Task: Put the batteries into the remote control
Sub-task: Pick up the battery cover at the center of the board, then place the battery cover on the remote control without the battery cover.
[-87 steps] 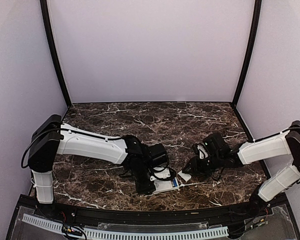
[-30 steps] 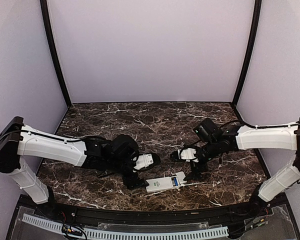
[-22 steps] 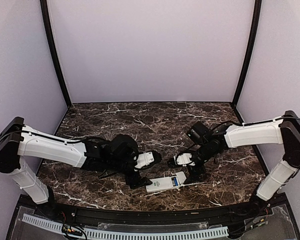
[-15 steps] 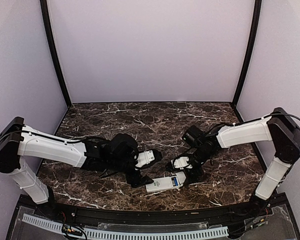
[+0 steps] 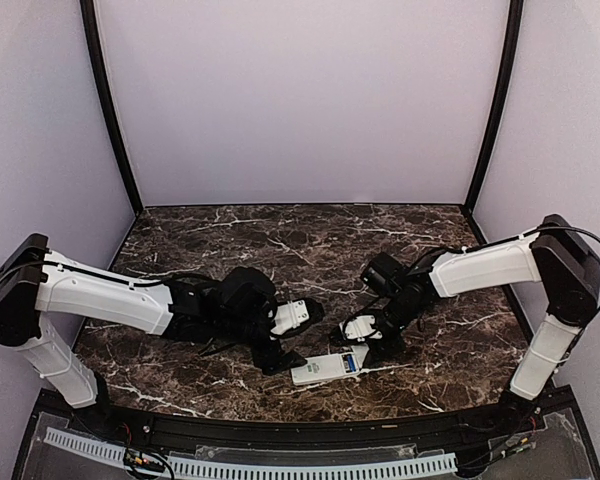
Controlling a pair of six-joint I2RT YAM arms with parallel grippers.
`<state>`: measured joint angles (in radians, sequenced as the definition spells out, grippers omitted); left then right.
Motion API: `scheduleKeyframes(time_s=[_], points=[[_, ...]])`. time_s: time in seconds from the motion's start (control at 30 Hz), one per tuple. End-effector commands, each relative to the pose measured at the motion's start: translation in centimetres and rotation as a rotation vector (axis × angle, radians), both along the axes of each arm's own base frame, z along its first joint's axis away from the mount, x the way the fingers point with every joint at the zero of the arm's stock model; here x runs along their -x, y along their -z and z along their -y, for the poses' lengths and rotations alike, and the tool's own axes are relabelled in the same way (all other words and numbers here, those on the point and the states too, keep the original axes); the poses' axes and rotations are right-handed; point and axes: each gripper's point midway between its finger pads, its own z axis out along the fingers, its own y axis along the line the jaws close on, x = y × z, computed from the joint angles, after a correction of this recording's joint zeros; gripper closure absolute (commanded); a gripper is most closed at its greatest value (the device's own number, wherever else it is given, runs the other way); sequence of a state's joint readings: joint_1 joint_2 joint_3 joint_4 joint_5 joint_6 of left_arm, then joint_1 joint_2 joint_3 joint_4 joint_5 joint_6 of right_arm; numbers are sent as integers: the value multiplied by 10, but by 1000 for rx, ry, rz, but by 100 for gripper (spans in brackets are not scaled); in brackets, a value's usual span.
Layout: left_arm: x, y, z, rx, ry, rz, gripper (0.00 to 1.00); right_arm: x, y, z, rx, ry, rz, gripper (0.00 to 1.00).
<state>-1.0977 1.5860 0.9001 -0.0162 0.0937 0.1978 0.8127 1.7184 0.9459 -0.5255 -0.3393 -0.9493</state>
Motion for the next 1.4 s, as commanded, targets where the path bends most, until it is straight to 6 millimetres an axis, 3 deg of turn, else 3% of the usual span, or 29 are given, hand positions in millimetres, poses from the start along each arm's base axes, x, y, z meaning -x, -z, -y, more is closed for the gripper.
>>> scheduleKeyframes(time_s=[0.0, 0.5, 0.73, 1.37], points=[[-2, -11, -2, 8, -4, 17, 18, 9, 4, 5, 38, -17, -11, 48], [-3, -7, -3, -23, -1, 19, 18, 17, -26, 3, -47, -5, 9, 51], [-5, -5, -4, -36, -2, 30, 18, 28, -19, -8, -45, -37, -19, 52], [-5, -4, -4, -42, -2, 27, 18, 16, -20, -16, -54, 8, 13, 52]])
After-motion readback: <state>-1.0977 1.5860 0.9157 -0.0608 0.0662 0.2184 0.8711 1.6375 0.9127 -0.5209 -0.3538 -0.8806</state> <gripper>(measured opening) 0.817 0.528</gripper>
